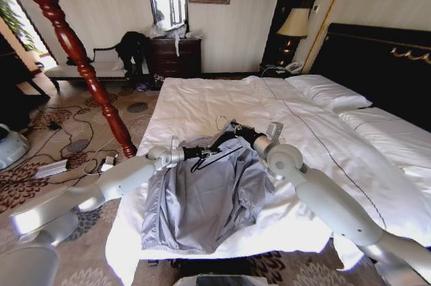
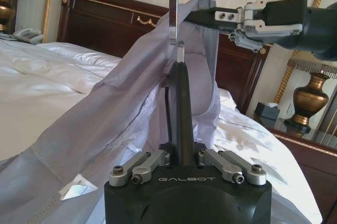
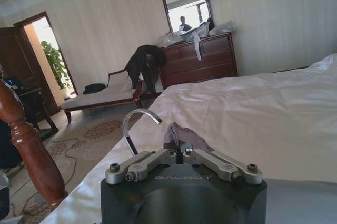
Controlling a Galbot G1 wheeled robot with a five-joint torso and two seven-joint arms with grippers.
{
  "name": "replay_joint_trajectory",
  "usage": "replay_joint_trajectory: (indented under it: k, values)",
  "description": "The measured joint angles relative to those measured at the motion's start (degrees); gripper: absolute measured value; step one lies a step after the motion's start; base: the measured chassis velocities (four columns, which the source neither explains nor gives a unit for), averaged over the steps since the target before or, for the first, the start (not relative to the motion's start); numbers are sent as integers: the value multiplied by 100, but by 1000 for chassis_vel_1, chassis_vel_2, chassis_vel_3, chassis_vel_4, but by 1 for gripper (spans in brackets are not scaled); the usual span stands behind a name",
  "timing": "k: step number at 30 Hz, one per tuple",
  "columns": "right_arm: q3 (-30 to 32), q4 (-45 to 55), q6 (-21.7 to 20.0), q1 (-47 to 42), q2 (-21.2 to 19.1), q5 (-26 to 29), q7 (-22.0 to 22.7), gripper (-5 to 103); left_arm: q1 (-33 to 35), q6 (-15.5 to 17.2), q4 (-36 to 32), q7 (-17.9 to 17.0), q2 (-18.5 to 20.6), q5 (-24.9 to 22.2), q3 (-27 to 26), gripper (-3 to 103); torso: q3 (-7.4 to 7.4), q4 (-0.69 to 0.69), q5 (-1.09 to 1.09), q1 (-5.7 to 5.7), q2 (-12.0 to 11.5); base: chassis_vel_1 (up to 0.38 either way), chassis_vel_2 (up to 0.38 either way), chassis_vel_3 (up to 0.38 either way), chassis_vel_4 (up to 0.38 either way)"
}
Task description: Pick up the clothes from the bed and hang them on the clothes hanger.
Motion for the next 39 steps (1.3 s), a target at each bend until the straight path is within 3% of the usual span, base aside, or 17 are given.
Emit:
replay_joint_trajectory:
  k: [12, 14, 15, 17, 19, 20, 21, 23, 27, 28, 29, 30, 32, 33, 36, 38, 39]
  values:
    - [62, 176, -54, -447, -55, -410, -119, -2, -2, 0, 154, -101, -146, -74, -65, 16, 0, 0, 1, 0, 0, 0, 0, 0, 0]
    - [63, 218, -58, -521, -68, -464, -137, 2, 6, 0, 159, -104, -140, -75, -64, 16, 0, -2, 1, 0, 0, 0, 0, 0, 0]
    - [59, 288, -68, -599, -76, -492, -144, 13, 36, 1, 198, -104, -143, -75, -64, 16, 0, -2, 1, 0, 0, 0, 0, 0, 0]
    - [53, 316, -75, -630, -81, -499, -147, 13, 48, -1, 220, -101, -149, -75, -65, 16, 0, -1, 1, 0, 0, 0, 0, 0, 0]
    - [40, 375, -87, -700, -112, -529, -177, 24, 90, -5, 292, -93, -179, -76, -80, 16, 0, 1, 0, 0, 0, 0, 0, 0, 0]
    - [38, 399, -87, -739, -134, -558, -199, 24, 110, -6, 326, -87, -198, -80, -94, 16, 0, 1, 0, 0, 0, 0, 0, 0, 0]
    - [49, 457, -89, -835, -175, -620, -247, 34, 149, -9, 403, -65, -244, -83, -126, 16, 0, -2, 0, 0, 0, 0, 0, 0, 0]
    - [71, 476, -90, -870, -186, -630, -259, 34, 162, -11, 432, -45, -258, -83, -134, 16, 0, -3, 1, 0, 0, 0, 0, 0, 0]
    - [314, 535, -86, -1139, -219, -746, -283, 56, 199, -31, 637, 100, -333, -80, -136, 16, 0, 0, 0, 0, 0, 0, 0, 0, 0]
    - [314, 535, -86, -1139, -219, -746, -283, 56, 199, -31, 637, 100, -333, -80, -136, 16, 0, 0, 0, 0, 0, 0, 0, 0, 0]
    - [409, 484, -59, -1216, -214, -870, -284, 56, 211, -45, 737, 152, -375, -69, -136, 16, 0, 0, 0, 0, 0, 0, 0, 0, 0]
    - [526, 338, 5, -1281, -197, -1076, -285, 67, 226, -71, 851, 203, -432, -49, -142, 16, -1, -1, 0, 0, 0, 0, 0, 0, 0]
    - [586, 224, 59, -1306, -192, -1234, -285, 67, 234, -87, 907, 219, -459, -41, -152, 16, 0, -2, 0, 0, 0, 0, 0, 0, 0]
    - [645, 74, 122, -1324, -192, -1454, -302, 72, 240, -96, 949, 233, -481, -37, -163, 16, 0, -2, 1, 0, 0, 0, 0, 0, 0]
    - [698, -543, 360, -1320, -296, -2870, -575, 88, 239, -101, 1077, 312, -550, -101, -176, 16, 0, -1, 1, 0, 0, 0, 0, 0, 0]
    - [681, -652, 424, -1317, -320, -3147, -623, 88, 229, -95, 1122, 334, -571, -130, -171, 16, 0, 0, 1, 0, 0, 0, 0, 0, 0]
    - [661, -767, 511, -1342, -341, -3405, -665, 97, 203, -92, 1280, 428, -637, -140, -162, 16, 0, -1, 2, 0, 0, 0, 0, 0, 0]
